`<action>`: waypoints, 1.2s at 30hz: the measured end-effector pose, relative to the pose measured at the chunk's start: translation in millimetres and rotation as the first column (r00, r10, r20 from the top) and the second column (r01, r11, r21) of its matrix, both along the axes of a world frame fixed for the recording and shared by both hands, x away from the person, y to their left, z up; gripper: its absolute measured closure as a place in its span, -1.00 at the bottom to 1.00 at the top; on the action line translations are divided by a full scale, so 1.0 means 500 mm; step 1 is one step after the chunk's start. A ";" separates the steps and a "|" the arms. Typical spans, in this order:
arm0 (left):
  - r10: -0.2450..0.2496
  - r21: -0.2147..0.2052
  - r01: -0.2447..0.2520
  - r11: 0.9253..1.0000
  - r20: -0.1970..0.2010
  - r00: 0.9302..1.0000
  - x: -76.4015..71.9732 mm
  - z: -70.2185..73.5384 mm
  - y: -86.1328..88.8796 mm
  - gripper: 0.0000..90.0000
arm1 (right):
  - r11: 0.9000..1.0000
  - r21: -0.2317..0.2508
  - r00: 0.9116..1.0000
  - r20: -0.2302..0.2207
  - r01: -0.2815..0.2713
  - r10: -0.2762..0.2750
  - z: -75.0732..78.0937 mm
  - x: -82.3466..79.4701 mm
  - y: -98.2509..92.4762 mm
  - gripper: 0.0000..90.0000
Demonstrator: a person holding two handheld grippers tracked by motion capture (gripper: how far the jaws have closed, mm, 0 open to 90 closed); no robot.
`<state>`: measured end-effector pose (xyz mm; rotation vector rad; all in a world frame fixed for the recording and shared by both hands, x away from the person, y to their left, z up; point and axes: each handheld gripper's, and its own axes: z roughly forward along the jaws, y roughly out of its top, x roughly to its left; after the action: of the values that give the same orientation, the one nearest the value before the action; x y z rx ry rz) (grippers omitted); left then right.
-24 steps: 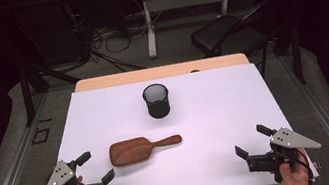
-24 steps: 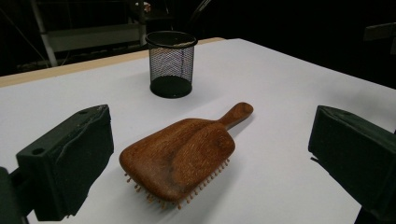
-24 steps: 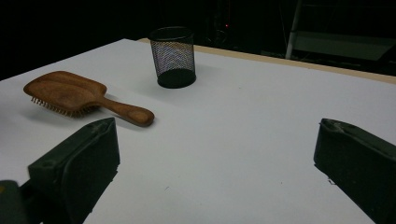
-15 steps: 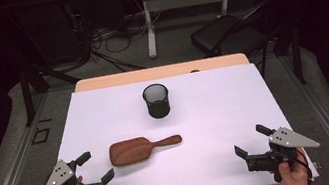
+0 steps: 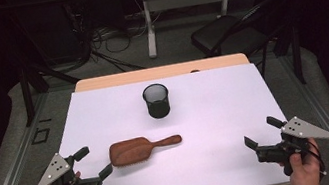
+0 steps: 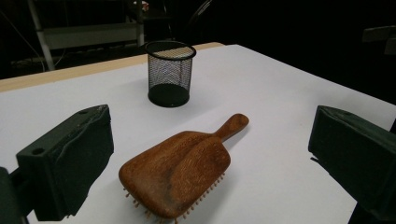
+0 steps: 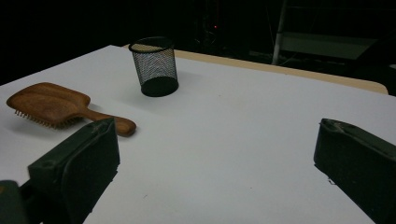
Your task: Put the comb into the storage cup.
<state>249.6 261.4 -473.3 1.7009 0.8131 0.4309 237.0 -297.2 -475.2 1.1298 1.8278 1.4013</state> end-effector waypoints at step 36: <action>-0.089 0.153 0.099 0.983 -0.068 0.994 0.074 0.134 -0.048 -1.00 | 0.996 -0.065 0.997 -0.055 0.055 -0.058 0.096 0.026 -0.080 -1.00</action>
<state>286.4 237.5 -406.3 1.8977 0.7553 0.3881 249.9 -337.1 -427.3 1.1911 1.8519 1.2824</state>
